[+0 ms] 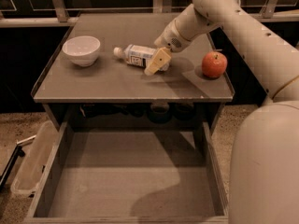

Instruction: Place blue plastic bottle into top drawer

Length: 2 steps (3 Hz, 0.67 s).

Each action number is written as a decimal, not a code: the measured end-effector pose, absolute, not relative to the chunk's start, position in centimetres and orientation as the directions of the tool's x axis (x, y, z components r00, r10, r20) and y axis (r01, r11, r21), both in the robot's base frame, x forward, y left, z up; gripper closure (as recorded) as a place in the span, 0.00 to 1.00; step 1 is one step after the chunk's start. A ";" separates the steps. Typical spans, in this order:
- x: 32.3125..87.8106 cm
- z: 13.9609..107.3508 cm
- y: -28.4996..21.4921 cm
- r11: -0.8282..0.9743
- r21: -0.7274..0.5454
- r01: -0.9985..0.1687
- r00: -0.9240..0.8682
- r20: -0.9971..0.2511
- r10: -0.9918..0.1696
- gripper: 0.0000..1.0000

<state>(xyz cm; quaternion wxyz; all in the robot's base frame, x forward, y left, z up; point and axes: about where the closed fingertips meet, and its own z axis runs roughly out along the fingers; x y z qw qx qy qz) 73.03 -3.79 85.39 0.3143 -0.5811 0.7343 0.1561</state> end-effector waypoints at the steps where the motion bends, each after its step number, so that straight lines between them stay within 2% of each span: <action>1: 73.0 85.4 -3.8 0.276 -0.136 -0.952 -0.127 -0.643 -0.755 0.43; 2: 73.0 85.4 -3.8 0.276 -0.136 -0.952 -0.127 -0.643 -0.755 0.65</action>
Offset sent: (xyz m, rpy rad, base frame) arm 0.0000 0.0000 0.0000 0.0000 0.0001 0.0000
